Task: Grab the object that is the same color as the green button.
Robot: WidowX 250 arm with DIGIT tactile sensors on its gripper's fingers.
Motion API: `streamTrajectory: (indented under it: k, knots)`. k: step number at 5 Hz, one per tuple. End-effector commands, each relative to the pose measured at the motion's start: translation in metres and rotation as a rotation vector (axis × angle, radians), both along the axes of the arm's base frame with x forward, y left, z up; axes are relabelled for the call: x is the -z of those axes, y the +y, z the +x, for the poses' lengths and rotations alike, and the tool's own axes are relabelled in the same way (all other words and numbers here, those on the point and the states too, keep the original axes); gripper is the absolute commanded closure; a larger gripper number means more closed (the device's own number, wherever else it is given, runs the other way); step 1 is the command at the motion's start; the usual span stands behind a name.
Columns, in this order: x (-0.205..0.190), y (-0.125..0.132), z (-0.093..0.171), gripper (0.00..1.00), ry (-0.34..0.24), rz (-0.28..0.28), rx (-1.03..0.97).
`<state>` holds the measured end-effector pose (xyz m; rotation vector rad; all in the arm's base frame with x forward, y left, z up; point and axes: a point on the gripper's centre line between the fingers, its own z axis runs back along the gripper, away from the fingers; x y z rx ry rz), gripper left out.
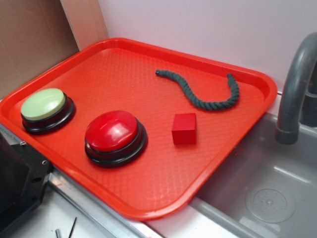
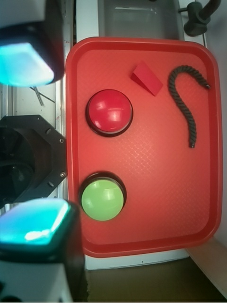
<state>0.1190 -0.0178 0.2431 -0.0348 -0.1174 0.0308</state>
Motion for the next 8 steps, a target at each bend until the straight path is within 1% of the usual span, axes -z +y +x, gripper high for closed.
streamTrajectory:
  k: [1,2,3,4,5,6,7,8]
  knots:
    - [0.000,0.000,0.000,0.00,0.000,0.000,0.000]
    - [0.001,-0.001,0.013,0.00,0.008,-0.052,-0.073]
    - [0.011,-0.015,0.041,0.00,0.015,-0.088,-0.258]
    - [0.021,-0.016,0.063,0.00,0.011,-0.138,-0.406]
    - [0.047,-0.019,0.099,0.00,0.022,-0.109,-0.657]
    - [0.069,-0.023,0.124,0.00,0.008,-0.129,-0.850]
    - [0.092,-0.031,0.144,0.00,-0.022,-0.112,-0.948]
    - [0.122,-0.039,0.165,0.00,-0.059,-0.068,-1.019]
